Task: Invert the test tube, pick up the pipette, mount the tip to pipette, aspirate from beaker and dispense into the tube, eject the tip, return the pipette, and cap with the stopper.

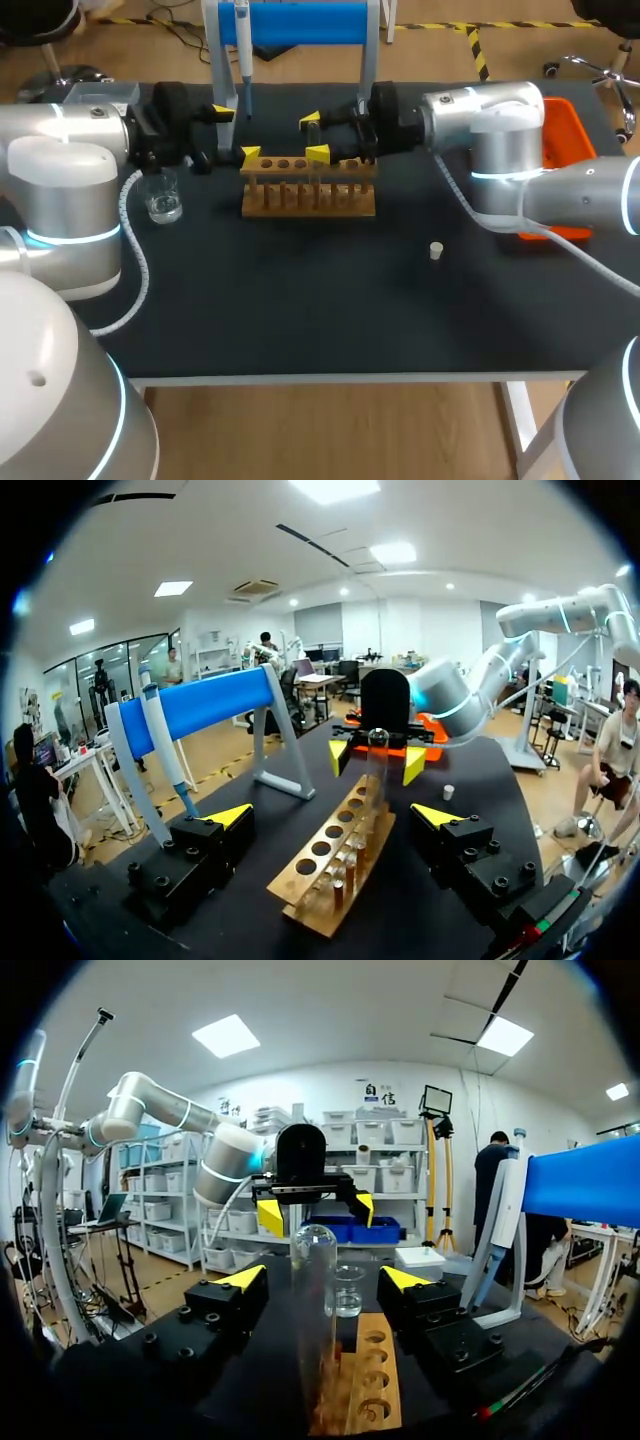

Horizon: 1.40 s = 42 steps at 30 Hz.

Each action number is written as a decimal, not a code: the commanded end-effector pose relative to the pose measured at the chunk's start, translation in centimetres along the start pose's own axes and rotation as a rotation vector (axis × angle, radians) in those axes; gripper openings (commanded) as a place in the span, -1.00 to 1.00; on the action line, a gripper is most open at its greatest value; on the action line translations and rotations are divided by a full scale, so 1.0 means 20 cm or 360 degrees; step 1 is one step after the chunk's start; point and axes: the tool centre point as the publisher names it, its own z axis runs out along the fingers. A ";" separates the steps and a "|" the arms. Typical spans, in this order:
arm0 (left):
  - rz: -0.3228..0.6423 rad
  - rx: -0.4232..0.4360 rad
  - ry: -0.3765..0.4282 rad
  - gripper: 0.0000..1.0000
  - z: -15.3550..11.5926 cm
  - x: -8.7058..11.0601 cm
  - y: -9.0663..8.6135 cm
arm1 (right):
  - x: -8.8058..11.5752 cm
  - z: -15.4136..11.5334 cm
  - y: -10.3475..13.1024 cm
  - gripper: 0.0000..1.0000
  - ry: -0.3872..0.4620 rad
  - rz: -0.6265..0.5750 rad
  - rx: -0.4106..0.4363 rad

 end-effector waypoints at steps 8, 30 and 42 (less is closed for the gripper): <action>0.0001 0.0005 -0.0001 1.00 0.00 0.00 0.00 | -0.02 0.02 -0.02 0.25 -0.0021 0.0016 -0.0009; 0.0001 0.0005 -0.0001 1.00 0.00 0.00 0.00 | -0.05 0.01 0.03 -1.00 -0.0087 0.0041 -0.0032; 0.0001 0.0005 -0.0001 1.00 0.00 0.00 0.00 | -0.05 -0.01 0.07 -1.00 -0.0130 0.0112 -0.0059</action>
